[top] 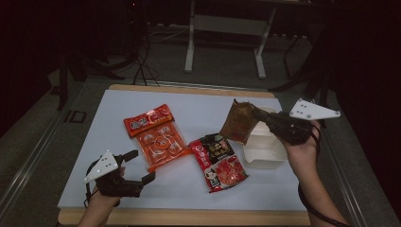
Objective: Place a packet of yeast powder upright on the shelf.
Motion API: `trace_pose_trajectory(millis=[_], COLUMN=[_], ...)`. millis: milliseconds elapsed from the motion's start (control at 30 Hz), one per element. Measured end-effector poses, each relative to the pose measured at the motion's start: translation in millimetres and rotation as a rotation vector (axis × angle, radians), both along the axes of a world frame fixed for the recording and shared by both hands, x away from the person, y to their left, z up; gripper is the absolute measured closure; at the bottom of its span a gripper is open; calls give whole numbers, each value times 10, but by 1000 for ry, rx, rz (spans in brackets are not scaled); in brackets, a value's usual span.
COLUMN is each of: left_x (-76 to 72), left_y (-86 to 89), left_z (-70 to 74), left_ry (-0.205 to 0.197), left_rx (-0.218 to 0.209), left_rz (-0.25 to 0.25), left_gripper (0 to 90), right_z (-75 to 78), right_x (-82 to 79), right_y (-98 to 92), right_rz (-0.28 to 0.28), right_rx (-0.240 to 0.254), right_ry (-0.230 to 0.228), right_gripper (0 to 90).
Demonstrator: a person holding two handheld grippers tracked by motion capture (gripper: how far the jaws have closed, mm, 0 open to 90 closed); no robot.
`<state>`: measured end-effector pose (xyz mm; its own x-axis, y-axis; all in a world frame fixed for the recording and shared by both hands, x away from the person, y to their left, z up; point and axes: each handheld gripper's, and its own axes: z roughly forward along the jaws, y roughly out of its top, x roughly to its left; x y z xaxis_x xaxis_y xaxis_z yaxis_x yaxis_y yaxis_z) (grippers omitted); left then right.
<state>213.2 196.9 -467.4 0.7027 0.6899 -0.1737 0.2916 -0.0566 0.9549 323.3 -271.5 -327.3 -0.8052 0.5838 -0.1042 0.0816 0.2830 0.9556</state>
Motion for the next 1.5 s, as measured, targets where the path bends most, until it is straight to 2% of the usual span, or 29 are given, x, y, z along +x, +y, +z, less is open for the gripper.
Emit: trace_pose_trajectory(millis=[33,133,233,300,467,533,767,1033,1200,1233,1367,1500], left_x=[-7,-27,-36,-43,-55,-54,-57,-58,-56,-55,-55,-61], left_y=[9,33,51,57,65,60,36,41,42,43,45,43], left_z=[-16,-67,-133,-166,-191,-205,-222,-234,-235,-236,-244,-240], left_ry=[1,8,23,23,14,14,12,15,15,15,20,19], left_rx=[6,-13,-26,-30,-32,-31,-23,-34,-35,-36,-40,-42], left_rz=[1,5,8,10,5,4,-6,-9,-11,-11,-11,-15], left_gripper=[37,37,37,37,37,37,37,37,37,37,37,37], right_z=[9,36,55,64,69,65,63,55,35,28,2,-40], right_x=[26,117,185,228,349,391,571,777,919,945,1022,1092], right_y=[-17,-89,-146,-181,-282,-318,-426,-550,-603,-621,-657,-686], right_rz=[-12,-35,-70,-86,-124,-123,-161,-162,-159,-155,-153,-159], right_rx=[5,19,22,14,16,15,-6,7,-6,5,-5,9], right_ry=[4,11,0,-24,-26,-25,-27,-42,-37,-32,-44,-46], right_gripper=[894,893,892,891,891,891,892,892,891,891,889,888])
